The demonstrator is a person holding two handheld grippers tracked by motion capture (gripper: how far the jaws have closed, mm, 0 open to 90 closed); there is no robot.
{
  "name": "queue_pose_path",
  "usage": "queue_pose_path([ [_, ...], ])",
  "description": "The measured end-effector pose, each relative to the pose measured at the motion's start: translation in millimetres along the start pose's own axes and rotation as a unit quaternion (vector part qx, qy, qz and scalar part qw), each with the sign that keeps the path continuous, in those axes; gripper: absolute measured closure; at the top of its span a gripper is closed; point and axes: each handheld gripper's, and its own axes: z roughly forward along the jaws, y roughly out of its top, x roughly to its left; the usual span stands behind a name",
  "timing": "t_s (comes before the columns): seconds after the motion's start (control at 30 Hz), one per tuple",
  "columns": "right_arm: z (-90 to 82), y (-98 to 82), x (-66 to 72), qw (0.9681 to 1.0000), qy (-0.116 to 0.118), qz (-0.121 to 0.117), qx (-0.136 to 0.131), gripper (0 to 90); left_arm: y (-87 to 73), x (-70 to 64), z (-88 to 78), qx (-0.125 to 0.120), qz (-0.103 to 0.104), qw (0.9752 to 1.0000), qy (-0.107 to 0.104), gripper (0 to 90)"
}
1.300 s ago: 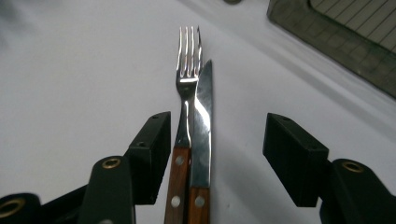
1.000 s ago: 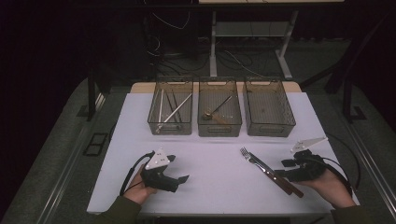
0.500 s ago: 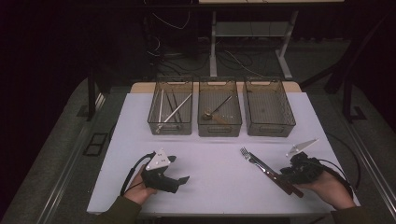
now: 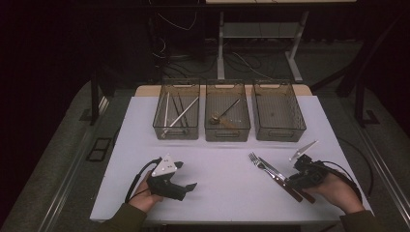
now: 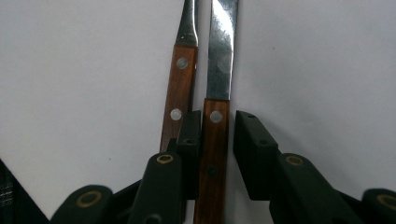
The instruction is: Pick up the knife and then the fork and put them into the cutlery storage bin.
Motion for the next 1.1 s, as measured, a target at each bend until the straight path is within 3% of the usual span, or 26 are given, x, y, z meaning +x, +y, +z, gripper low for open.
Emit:
queue_pose_path([
  [0.2,2.4,13.2,2.3,0.999,-0.01,0.0,0.045,72.8,0.1,-0.3,0.6,0.0,0.001,1.0,-0.003,11.4],
  [0.43,6.7,30.1,2.5,0.9943,-0.013,0.005,0.105,74.9,0.1,-0.8,0.7,0.0,0.002,1.0,-0.004,11.4],
  [0.6,9.0,37.0,3.9,0.9912,-0.022,0.003,0.13,76.5,-0.1,-0.9,0.7,-0.001,0.002,1.0,-0.004,11.4],
  [0.83,6.9,32.8,4.0,0.9932,-0.02,0.001,0.115,77.4,0.2,-1.1,0.5,0.0,0.006,1.0,-0.005,11.4],
  [1.1,0.0,28.4,-3.6,0.9968,-0.02,0.011,0.076,77.4,0.1,-1.0,0.3,-0.001,0.007,1.0,-0.005,11.4],
])
